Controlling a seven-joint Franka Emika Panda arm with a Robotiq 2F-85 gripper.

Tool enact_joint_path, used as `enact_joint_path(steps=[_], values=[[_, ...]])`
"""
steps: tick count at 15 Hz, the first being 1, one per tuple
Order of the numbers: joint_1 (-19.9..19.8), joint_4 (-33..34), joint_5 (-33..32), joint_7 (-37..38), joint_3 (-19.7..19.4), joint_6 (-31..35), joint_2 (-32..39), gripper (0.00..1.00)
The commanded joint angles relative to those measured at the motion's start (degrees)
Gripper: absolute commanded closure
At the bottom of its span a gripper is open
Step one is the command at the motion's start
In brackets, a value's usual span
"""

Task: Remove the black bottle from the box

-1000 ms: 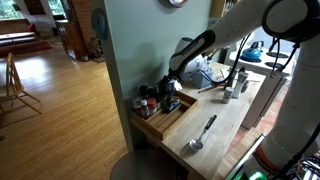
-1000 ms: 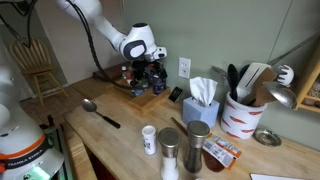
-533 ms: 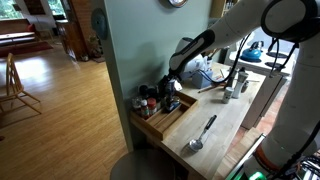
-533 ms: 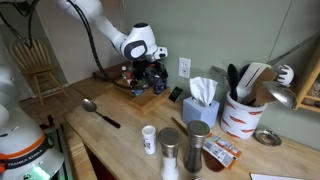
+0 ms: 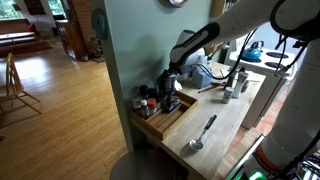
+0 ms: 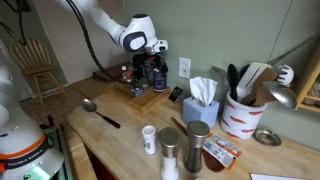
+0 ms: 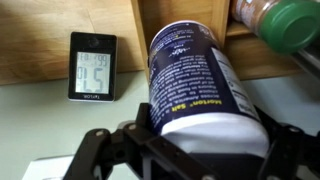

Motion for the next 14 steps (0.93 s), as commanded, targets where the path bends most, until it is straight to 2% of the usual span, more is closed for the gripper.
enact_joint_path(steps=[1, 4, 7, 10, 14], values=[[0.08, 0.85, -2.2, 3.6, -1.29, -4.81, -5.58, 0.31], [-0.42, 1.93, -3.33, 5.89, -2.59, -7.45, -8.57, 0.31], [-1.66, 1.91, -7.53, 9.29, -4.5, -9.1, -11.49, 0.31], [-3.7, 0.79, -13.0, 13.54, -6.25, -10.65, -14.29, 0.31], [-6.33, -2.18, -15.68, 16.63, -8.11, -13.61, -18.27, 0.31]])
